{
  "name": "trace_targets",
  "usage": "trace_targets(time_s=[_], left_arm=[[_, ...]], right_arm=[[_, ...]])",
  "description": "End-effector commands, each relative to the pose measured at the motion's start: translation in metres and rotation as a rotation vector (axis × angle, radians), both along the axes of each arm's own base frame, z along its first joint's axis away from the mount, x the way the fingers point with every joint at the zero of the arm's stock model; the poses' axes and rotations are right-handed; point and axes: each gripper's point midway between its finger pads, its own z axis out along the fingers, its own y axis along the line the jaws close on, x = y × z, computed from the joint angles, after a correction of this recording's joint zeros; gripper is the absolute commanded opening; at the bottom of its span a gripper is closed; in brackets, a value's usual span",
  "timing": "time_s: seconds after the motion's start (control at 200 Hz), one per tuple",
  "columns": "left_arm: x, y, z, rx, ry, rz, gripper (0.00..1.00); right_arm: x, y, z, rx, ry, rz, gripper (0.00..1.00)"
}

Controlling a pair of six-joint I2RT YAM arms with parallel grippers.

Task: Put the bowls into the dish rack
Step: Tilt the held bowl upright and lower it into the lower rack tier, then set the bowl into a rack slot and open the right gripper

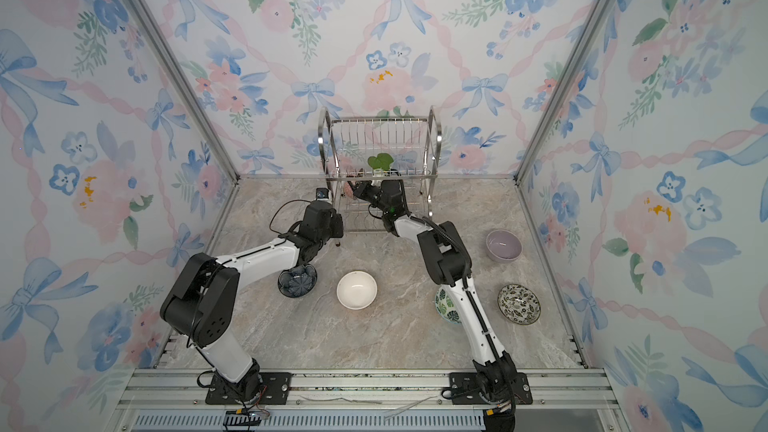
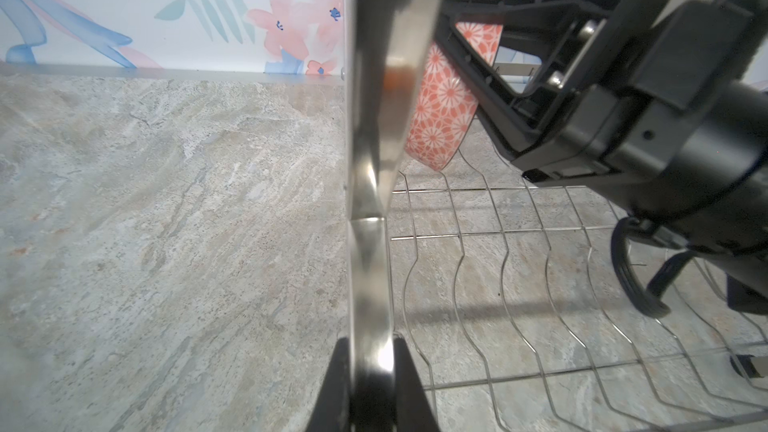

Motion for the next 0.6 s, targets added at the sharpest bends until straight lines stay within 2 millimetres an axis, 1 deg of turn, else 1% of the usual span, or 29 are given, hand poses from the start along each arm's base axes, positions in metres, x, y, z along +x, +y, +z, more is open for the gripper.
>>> trace_targets(time_s=[0.0, 0.06, 0.2, 0.305, 0.4, 0.595], left_arm=[[-0.016, -0.020, -0.033, 0.048, 0.093, -0.116, 0.00], [-0.016, -0.021, -0.033, 0.048, 0.094, -0.118, 0.00], [-0.017, -0.021, -0.032, 0.050, 0.092, -0.120, 0.00], [-0.017, -0.021, -0.032, 0.052, 0.092, -0.119, 0.00], [-0.017, -0.020, -0.031, 0.053, 0.089, -0.116, 0.00], [-0.017, -0.019, -0.030, 0.057, 0.087, -0.112, 0.00]], right_arm=[[-0.005, 0.011, 0.014, 0.033, -0.029, 0.071, 0.00], [-0.007, 0.015, 0.014, 0.036, -0.032, 0.088, 0.00], [-0.012, 0.019, 0.024, 0.061, -0.059, 0.105, 0.00], [-0.010, 0.020, 0.014, 0.020, -0.045, 0.095, 0.00], [-0.006, 0.015, 0.010, 0.029, -0.034, 0.084, 0.00], [-0.003, 0.006, 0.001, 0.028, -0.021, 0.075, 0.00]])
